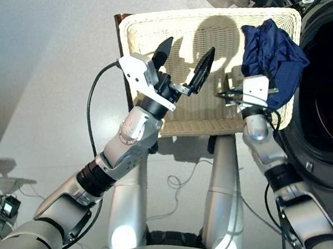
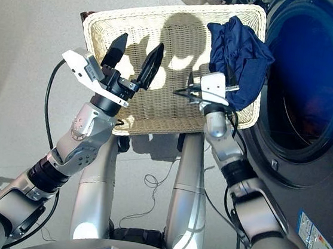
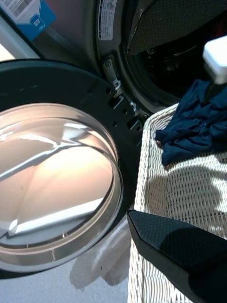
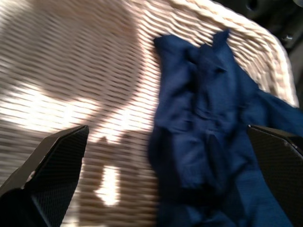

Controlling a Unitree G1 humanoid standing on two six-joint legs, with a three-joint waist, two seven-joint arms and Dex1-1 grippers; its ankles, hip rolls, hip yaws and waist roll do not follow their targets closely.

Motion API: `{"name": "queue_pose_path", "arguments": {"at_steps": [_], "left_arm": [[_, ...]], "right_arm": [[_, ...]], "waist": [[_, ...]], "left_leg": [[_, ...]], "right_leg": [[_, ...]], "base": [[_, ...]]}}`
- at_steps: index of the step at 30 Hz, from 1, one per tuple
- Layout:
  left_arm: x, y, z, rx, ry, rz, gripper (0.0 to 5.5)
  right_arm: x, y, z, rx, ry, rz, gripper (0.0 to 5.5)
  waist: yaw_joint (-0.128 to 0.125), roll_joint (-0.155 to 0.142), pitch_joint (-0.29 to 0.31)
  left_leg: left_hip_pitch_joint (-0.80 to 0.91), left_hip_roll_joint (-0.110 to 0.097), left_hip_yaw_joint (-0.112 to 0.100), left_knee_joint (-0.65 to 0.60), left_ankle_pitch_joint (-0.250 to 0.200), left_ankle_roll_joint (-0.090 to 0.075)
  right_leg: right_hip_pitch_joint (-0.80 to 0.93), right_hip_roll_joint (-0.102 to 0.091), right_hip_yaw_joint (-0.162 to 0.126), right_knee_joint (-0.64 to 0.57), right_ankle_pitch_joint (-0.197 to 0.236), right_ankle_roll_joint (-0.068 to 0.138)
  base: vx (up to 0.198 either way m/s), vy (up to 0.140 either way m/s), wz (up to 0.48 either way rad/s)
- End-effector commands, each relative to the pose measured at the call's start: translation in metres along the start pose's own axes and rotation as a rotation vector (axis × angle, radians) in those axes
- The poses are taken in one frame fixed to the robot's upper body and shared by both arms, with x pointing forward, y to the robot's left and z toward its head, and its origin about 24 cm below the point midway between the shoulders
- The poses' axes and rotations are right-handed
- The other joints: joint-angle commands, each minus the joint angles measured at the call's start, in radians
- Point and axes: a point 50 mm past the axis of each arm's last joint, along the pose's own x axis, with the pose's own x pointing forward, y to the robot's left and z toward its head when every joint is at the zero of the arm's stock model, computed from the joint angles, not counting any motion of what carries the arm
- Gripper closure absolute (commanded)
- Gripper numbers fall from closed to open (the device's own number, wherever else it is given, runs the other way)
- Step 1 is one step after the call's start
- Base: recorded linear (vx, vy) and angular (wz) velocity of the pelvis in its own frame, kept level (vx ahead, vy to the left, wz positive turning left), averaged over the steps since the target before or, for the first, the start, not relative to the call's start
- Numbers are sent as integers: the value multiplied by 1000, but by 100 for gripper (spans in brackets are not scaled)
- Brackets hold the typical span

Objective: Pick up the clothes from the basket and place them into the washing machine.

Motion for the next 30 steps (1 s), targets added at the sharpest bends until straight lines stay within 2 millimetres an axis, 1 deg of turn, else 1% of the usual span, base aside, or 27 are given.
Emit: {"name": "queue_pose_path", "arguments": {"at_steps": [1,2,3,4,5,6,7,9,10,13,14,15,16,17,19,21,26,30], "left_arm": [[0,-18,27,-11,-142,-97,0],[0,-19,27,-17,-143,-103,0],[0,-21,27,-24,-140,-112,0],[0,-21,27,-23,-141,-112,0],[0,-21,27,-20,-138,-115,0],[0,-22,27,-12,-138,-121,0],[0,-22,27,-12,-138,-121,0],[0,-23,28,-10,-136,-129,0],[0,-23,28,-10,-137,-129,0],[2,-24,27,-8,-130,-137,0],[2,-25,26,-7,-128,-141,0],[4,-28,25,-6,-123,-161,0],[5,-28,25,-6,-124,-161,0],[6,-29,25,0,-125,-174,0],[8,-34,23,-4,-125,-200,0],[9,-38,22,-4,-124,-220,0],[10,-39,22,12,-121,-234,0],[11,-38,21,13,-117,-223,0]], "right_arm": [[13,-23,9,-87,-27,-95,0],[16,-28,6,-91,-3,-115,0],[19,-39,-2,-134,48,-143,0],[19,-39,-2,-134,47,-143,0],[22,-45,-4,-179,66,-158,0],[23,-55,-10,-281,96,-172,0],[23,-55,-10,-281,95,-172,0],[21,-70,-23,-302,182,-231,0],[21,-70,-23,-302,182,-231,0],[19,-76,-33,-338,249,-213,0],[19,-75,-33,-342,256,-202,0],[19,-74,-36,-363,274,-164,0],[19,-74,-36,-363,274,-164,0],[19,-72,-38,-398,287,-116,0],[18,-71,-42,-411,317,-80,0],[17,-73,-44,-411,336,-81,0],[19,-79,-43,-416,343,-82,0],[21,-85,-40,-397,355,-98,0]], "waist": [[36,9,-16],[39,10,-16],[42,13,-16],[42,13,-16],[44,14,-16],[47,16,-16],[47,17,-16],[50,21,-16],[50,22,-16],[52,24,-16],[54,24,-16],[58,26,-16],[58,26,-16],[59,27,-16],[61,33,-16],[65,41,-16],[72,48,-16],[85,51,-16]], "left_leg": [[19,3,-25,0,-24,-36],[18,2,-25,0,-24,-37],[16,2,-26,0,-23,-37],[15,2,-26,0,-23,-37],[13,2,-26,-1,-23,-38],[9,1,-29,-1,-22,-40],[9,1,-29,-1,-22,-40],[6,1,-30,-1,-22,-41],[5,1,-30,0,-22,-41],[2,-1,-31,-4,-20,-42],[1,-1,-30,-5,-20,-42],[-1,-2,-30,-5,-19,-43],[-2,-2,-30,-5,-19,-43],[-6,-1,-32,-3,-19,-44],[-14,-2,-35,5,-20,-45],[-21,-5,-36,11,-22,-46],[-40,-3,-31,27,-26,-46],[-65,7,-30,67,-44,-47]], "right_leg": [[64,1,-12,-45,-18,24],[63,1,-13,-47,-18,24],[62,0,-14,-47,-17,24],[62,0,-14,-47,-17,24],[60,0,-15,-49,-16,25],[57,0,-16,-50,-16,25],[57,0,-16,-50,-16,25],[53,-2,-19,-51,-17,25],[53,-2,-19,-50,-17,25],[51,-2,-20,-53,-17,25],[49,-2,-21,-53,-17,26],[45,-3,-22,-53,-17,27],[45,-3,-22,-53,-17,27],[42,-4,-23,-53,-17,27],[34,-4,-23,-47,-18,26],[26,-4,-21,-42,-18,27],[2,-3,-24,-19,-29,25],[-30,-3,-31,28,-55,24]], "base": [[0,0,0],[0,0,0],[0,0,0],[0,0,0],[0,0,0],[0,0,0],[0,0,0],[0,0,0],[0,0,0],[0,0,0],[0,0,0],[0,0,0],[0,0,0],[0,0,0],[0,0,0],[0,0,0],[0,0,0],[0,0,0]]}}
